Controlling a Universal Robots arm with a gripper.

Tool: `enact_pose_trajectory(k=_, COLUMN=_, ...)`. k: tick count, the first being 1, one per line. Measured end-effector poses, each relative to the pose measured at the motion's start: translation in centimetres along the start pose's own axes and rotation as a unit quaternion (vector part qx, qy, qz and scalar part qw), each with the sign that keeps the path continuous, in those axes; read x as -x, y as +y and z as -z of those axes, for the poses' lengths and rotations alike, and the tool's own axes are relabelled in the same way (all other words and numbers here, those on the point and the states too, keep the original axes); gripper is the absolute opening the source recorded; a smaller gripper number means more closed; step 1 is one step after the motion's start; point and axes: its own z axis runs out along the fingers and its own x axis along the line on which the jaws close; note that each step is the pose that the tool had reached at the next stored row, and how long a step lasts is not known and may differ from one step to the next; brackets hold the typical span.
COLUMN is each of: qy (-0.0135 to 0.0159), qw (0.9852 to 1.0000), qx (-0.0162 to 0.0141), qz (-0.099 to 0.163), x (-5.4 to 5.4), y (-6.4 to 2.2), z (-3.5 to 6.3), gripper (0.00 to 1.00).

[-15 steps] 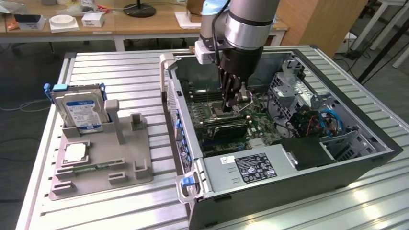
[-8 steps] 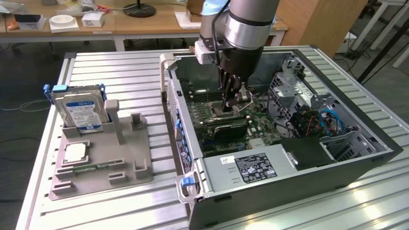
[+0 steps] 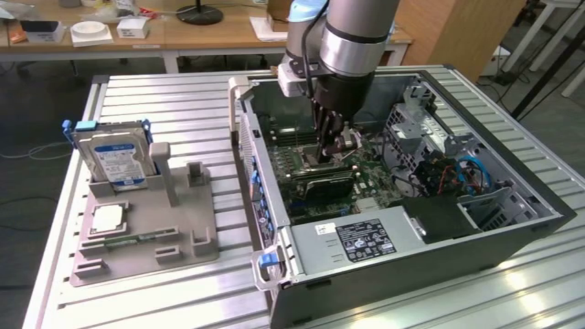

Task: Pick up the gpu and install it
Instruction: 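Press down on the gpu until it lock into place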

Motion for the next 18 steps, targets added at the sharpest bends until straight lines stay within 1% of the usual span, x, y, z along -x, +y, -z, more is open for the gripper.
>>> enact_pose_trajectory(k=8, qy=0.0001, qw=1.0, qx=0.0, qz=0.0, x=0.1, y=0.0, z=-1.48, gripper=0.11)
enact_pose_trajectory(k=10, qy=0.0015, qw=1.0, qx=0.0, qz=0.0, x=0.1, y=0.01, z=-1.84, gripper=0.11)
enact_pose_trajectory(k=13, qy=0.0026, qw=1.0, qx=0.0, qz=0.0, x=0.1, y=0.01, z=-2.37, gripper=0.11)
enact_pose_trajectory(k=16, qy=0.0053, qw=1.0, qx=0.0001, qz=0.0, x=0.0, y=0.02, z=-2.58, gripper=0.11)
enact_pose_trajectory(k=18, qy=0.0051, qw=1.0, qx=0.0003, qz=0.0, x=-0.1, y=0.01, z=-2.59, gripper=0.11)
